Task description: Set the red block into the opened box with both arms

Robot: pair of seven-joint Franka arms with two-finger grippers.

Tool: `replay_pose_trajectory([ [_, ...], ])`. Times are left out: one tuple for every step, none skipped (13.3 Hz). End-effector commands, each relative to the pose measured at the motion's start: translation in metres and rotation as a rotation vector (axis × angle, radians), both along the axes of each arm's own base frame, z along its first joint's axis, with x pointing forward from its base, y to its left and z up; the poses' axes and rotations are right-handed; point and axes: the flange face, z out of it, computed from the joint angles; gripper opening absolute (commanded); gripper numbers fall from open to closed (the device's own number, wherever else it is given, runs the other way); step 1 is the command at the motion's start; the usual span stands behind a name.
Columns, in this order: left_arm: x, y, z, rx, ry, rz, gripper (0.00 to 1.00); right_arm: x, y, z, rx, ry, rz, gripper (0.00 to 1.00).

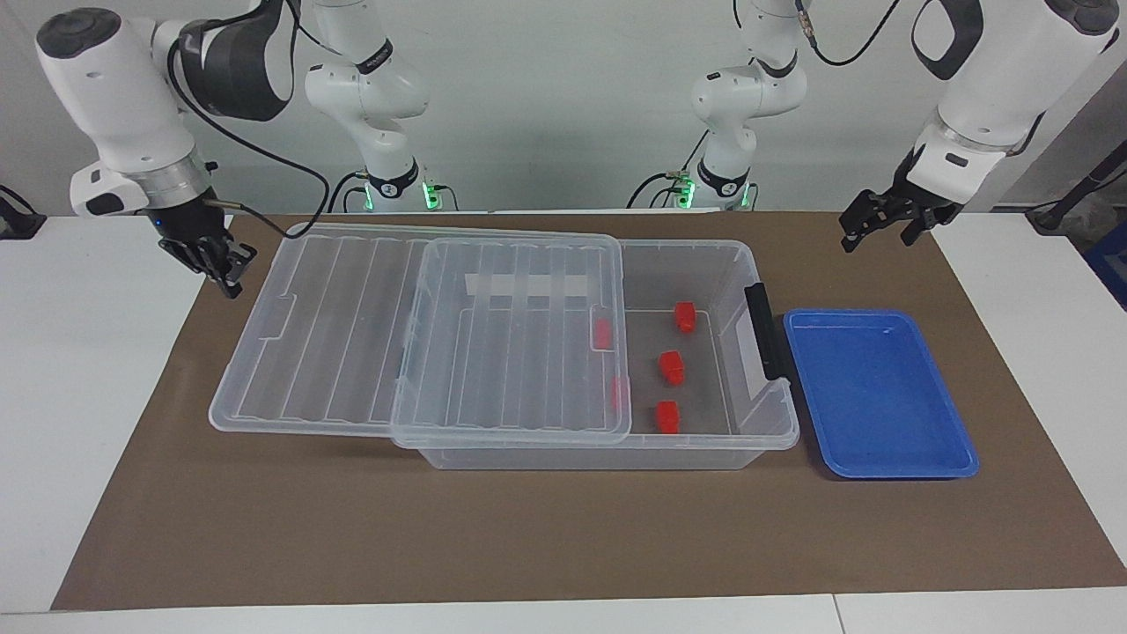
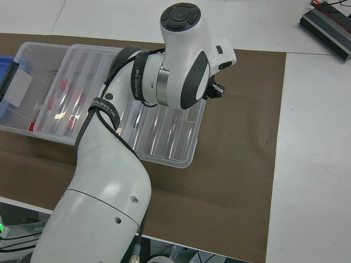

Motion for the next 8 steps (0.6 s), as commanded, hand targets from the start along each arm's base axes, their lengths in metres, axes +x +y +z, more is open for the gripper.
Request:
replay_pose_trajectory([
  [-0.031, -0.004, -0.013, 0.007, 0.011, -0.017, 1.00, -0.010, -0.014, -0.016, 0.012, -0.004, 0.021, 0.00],
  [-0.031, -0.009, -0.019, 0.009, -0.016, -0.030, 1.00, -0.013, -0.020, -0.022, 0.012, 0.002, 0.027, 0.00],
  [-0.031, -0.013, -0.022, 0.010, -0.041, -0.031, 1.00, -0.011, -0.023, -0.026, 0.008, -0.003, 0.044, 0.00],
  [-0.029, -0.015, -0.019, 0.010, -0.052, -0.028, 1.00, -0.010, -0.024, -0.028, 0.005, -0.010, 0.055, 0.00],
  [-0.028, -0.016, -0.018, 0.008, -0.055, -0.034, 1.00, -0.010, -0.024, -0.031, 0.006, -0.005, 0.058, 0.00],
  [-0.029, -0.016, -0.019, 0.008, -0.052, -0.036, 1.00, -0.011, -0.023, -0.035, 0.007, -0.001, 0.057, 0.00],
  [-0.030, -0.019, -0.019, 0.009, -0.052, -0.042, 1.00, -0.011, -0.022, -0.038, 0.007, -0.001, 0.060, 0.00],
  [-0.030, -0.024, -0.019, 0.008, -0.052, -0.052, 1.00, -0.012, -0.022, -0.041, 0.009, 0.006, 0.060, 0.00],
])
